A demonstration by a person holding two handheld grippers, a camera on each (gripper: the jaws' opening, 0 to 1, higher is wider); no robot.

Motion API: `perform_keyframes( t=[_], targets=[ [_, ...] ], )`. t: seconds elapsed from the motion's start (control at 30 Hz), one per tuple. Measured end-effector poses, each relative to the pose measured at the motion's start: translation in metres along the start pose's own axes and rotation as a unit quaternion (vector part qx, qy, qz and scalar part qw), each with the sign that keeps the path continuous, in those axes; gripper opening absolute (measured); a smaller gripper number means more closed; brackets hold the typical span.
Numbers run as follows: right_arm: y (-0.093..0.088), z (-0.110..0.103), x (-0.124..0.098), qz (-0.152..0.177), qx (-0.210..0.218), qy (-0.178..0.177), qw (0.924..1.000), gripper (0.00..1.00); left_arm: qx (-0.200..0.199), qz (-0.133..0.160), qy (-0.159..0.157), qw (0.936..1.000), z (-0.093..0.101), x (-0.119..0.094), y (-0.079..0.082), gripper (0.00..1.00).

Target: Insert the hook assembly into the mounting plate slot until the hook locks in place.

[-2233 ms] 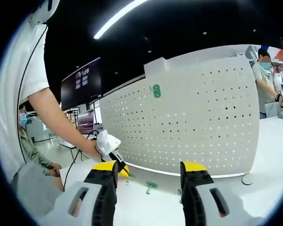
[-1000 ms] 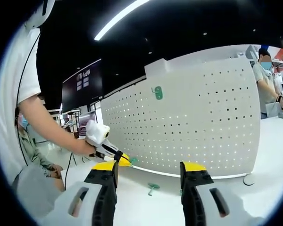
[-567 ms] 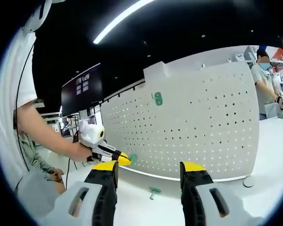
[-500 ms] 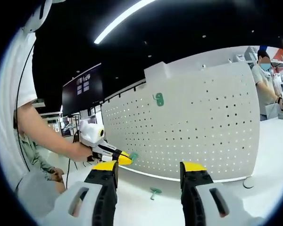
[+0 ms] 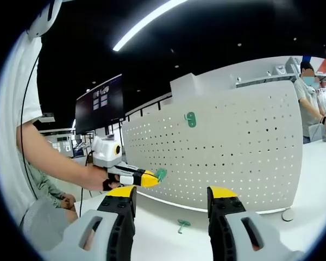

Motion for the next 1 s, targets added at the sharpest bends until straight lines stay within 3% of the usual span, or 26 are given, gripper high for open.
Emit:
perform_keyframes(
  t=[0.17,0.37,0.6,0.87,1.0],
  targets=[
    [-0.002,-0.001,0.001,0.001,0.011,0.000,0.9999,0.51,-0.023,0.056,-0.020,0.9980,0.015,-0.002,0.022,0.02],
    [-0.002,-0.005,0.001,0.000,0.014,0.003,0.9999,0.50,-0.022,0.085,-0.031,0.9956,0.029,-0.006,0.035,0.02],
    [-0.002,-0.007,0.001,0.001,0.023,0.002,0.9997,0.50,-0.038,0.127,-0.023,0.9909,0.031,-0.013,0.051,0.02],
    [-0.002,-0.008,0.002,0.000,0.025,0.003,0.9997,0.49,-0.041,0.129,-0.006,0.9908,0.030,-0.017,0.047,0.02],
    [0.003,-0.008,0.001,0.018,0.093,0.003,0.9955,0.48,-0.040,0.125,-0.004,0.9914,0.029,-0.017,0.046,0.02]
  ],
)
Point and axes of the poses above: the point that each gripper's makers call its tool centre point, and the gripper's own axes: x roughly forward along the fingers, z roughly to its right, y roughly out of its top, the point moved 2 cm from there along -x, roughly backward along the fingers
